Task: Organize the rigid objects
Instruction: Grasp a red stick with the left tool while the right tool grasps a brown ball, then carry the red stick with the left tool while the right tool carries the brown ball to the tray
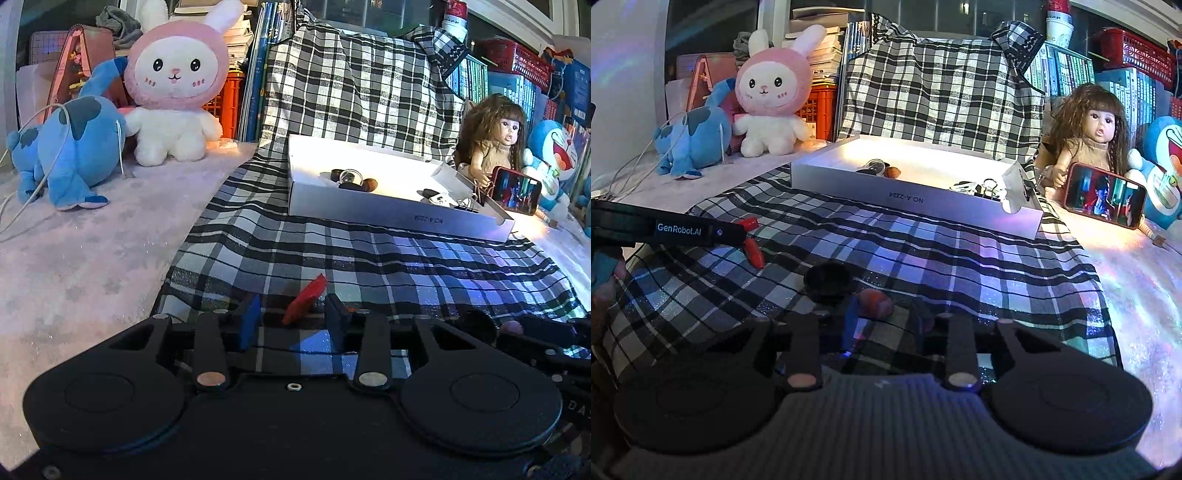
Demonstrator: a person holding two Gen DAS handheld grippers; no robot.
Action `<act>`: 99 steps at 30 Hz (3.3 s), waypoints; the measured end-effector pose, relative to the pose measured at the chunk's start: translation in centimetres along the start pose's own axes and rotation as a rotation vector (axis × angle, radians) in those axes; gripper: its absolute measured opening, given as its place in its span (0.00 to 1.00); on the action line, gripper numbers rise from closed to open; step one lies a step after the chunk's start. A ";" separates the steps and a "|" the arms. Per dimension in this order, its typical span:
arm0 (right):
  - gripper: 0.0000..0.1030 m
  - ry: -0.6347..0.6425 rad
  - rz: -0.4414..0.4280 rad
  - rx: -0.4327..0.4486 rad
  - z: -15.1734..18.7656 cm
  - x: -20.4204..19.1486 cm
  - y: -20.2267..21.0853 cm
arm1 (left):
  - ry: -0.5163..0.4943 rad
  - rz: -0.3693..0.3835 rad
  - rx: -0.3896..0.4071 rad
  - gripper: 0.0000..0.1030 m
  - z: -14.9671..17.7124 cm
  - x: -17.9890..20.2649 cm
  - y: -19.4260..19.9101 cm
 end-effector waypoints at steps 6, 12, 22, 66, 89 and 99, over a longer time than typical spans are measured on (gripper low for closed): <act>0.35 0.001 0.019 0.002 0.1 0.3 0.0 | -0.010 -0.025 0.002 0.36 0.0 -0.5 0.0; 0.41 -0.005 0.026 0.003 0.1 0.5 -0.1 | -0.022 -0.055 0.006 0.37 0.3 -1.1 0.2; 0.50 -0.028 0.037 0.003 0.1 0.8 -0.1 | 0.024 -0.110 0.004 0.40 -0.2 -2.6 0.1; 0.24 -0.055 0.039 0.012 -0.1 0.0 -0.4 | -0.091 0.009 0.011 0.41 -0.1 2.7 -0.5; 0.24 -0.073 0.063 0.059 -2.0 1.2 0.1 | -0.099 0.062 0.018 0.41 -2.9 4.7 0.2; 0.24 -0.147 0.066 0.090 -7.0 3.8 -1.8 | -0.084 0.111 0.041 0.41 -7.8 6.4 -1.6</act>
Point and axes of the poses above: each gripper's, at about its wrist camera, not at the fingertips, and y roughly against the way its jaws point, x to its right, z to its underside, the point moved 3 cm from there along -y, roughly the way its jaws point, and after that the axes turned 8 degrees about -x, right-handed, at the moved point
